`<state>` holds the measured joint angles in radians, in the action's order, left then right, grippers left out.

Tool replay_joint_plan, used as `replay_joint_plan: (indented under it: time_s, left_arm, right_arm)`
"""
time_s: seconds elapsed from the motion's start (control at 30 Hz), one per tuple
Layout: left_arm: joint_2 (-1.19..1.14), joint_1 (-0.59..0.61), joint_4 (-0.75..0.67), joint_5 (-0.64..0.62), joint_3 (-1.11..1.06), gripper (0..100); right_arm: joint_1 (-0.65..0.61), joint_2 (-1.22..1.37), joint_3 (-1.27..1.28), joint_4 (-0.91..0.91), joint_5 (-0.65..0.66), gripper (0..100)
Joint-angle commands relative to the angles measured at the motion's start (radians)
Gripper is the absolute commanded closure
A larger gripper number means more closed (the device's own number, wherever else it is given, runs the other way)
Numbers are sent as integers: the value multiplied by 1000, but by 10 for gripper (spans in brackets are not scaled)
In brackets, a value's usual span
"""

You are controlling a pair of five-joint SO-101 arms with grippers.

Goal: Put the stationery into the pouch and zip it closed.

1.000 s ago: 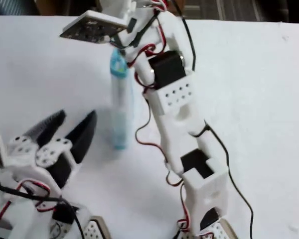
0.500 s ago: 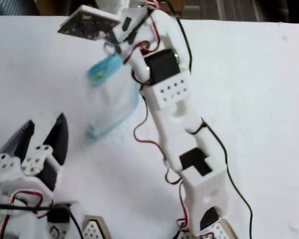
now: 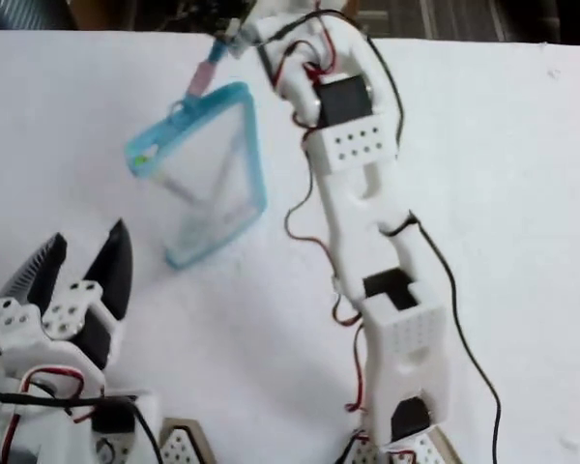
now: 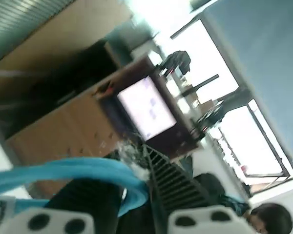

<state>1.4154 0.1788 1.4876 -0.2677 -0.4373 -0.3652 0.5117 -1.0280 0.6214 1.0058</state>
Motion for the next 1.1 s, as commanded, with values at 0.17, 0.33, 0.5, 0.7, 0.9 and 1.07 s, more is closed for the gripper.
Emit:
replay_joint_plan:
  time_s: [0.17,0.33,0.5,0.7,0.9,1.07]
  left_arm:
    - [1,-1,-29,8,-9,762]
    - [1,-1,-164,8,-147,762]
    - [1,-2,-381,8,-353,762]
    - [1,-2,-591,8,-522,766]
    - [1,-2,-585,8,-551,766]
    - [2,-4,-523,49,-545,766]
  right_arm:
    - [61,-36,-15,38,-3,981]
    - [62,-99,-15,38,-3,981]
    - [62,-185,-15,39,-3,981]
    - [61,-278,-5,50,-3,981]
    - [35,-352,-12,191,-117,981]
    - [-13,-390,-12,231,-176,981]
